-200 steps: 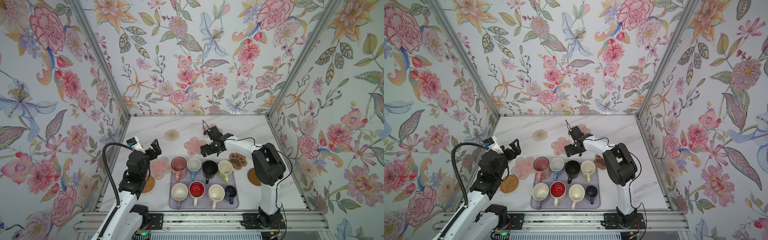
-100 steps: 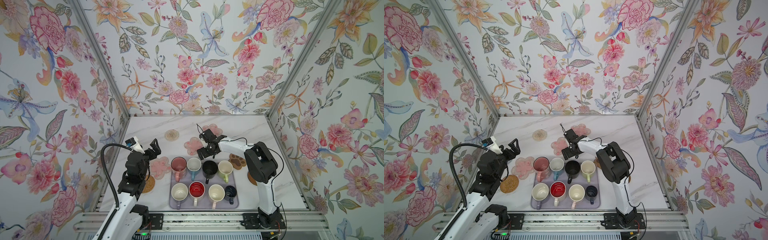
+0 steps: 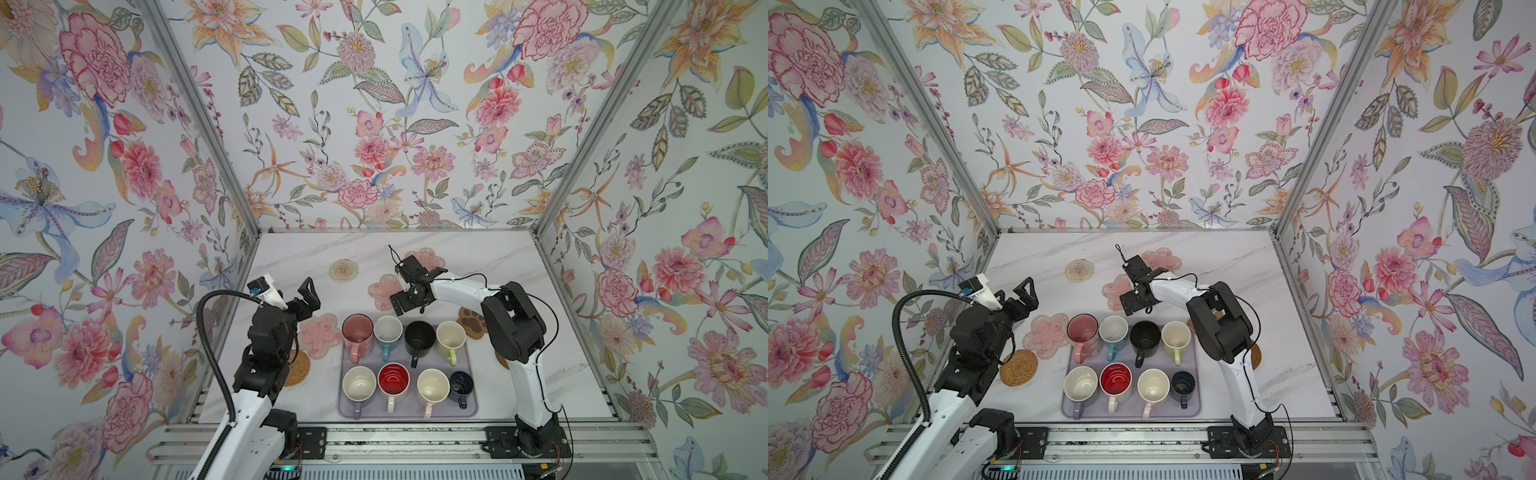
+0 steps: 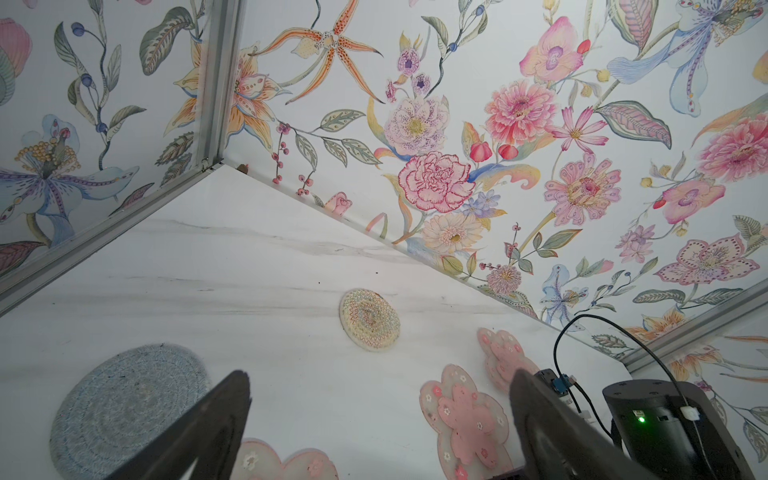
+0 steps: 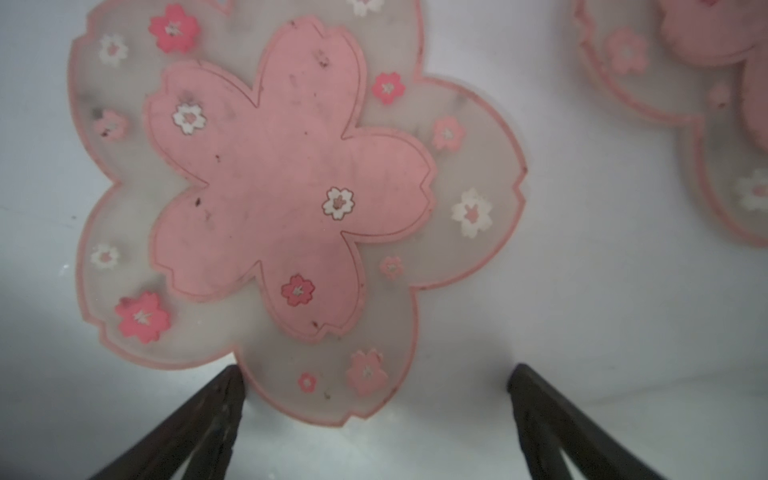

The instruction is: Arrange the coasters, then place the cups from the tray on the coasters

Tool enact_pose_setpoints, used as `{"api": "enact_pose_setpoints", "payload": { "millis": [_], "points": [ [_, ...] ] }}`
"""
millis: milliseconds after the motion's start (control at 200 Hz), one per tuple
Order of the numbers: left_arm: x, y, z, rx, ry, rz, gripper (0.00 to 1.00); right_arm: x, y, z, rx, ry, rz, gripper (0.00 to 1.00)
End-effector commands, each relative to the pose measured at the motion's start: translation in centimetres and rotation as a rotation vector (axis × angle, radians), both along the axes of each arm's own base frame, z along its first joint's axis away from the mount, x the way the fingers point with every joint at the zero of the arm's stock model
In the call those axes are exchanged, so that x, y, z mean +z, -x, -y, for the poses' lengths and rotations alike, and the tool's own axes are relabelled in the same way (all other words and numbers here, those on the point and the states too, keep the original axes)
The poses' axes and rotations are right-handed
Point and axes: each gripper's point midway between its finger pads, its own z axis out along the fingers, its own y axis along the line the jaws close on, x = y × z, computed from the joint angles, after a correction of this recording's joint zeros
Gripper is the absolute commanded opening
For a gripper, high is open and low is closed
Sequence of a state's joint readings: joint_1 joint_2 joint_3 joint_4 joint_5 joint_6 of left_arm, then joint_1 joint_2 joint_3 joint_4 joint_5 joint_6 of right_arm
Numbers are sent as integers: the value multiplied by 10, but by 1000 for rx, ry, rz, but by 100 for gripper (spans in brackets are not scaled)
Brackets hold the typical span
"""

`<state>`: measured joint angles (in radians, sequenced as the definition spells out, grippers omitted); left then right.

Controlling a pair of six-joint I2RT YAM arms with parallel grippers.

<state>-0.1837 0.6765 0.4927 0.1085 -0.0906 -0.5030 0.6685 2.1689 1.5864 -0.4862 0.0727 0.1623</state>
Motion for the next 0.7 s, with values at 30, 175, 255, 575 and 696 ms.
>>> {"api": "enact_pose_setpoints", "payload": {
  "millis": [30, 175, 255, 575, 696],
  "points": [
    [-2, 2, -6, 26, -11, -9, 99, -20, 0, 2, -58, 40, -31, 99],
    [-2, 2, -6, 26, -13, -10, 99, -22, -11, -6, -102, 19, -25, 99],
    [-1, 1, -5, 25, -12, -9, 99, -23, -17, -10, -115, 12, -18, 99],
    [-1, 2, -5, 24, -12, -9, 99, -25, -40, -22, -150, -7, 15, 99],
    [-2, 2, -6, 26, -13, -12, 99, -25, -48, -29, -150, -14, 23, 99]
  ]
}}
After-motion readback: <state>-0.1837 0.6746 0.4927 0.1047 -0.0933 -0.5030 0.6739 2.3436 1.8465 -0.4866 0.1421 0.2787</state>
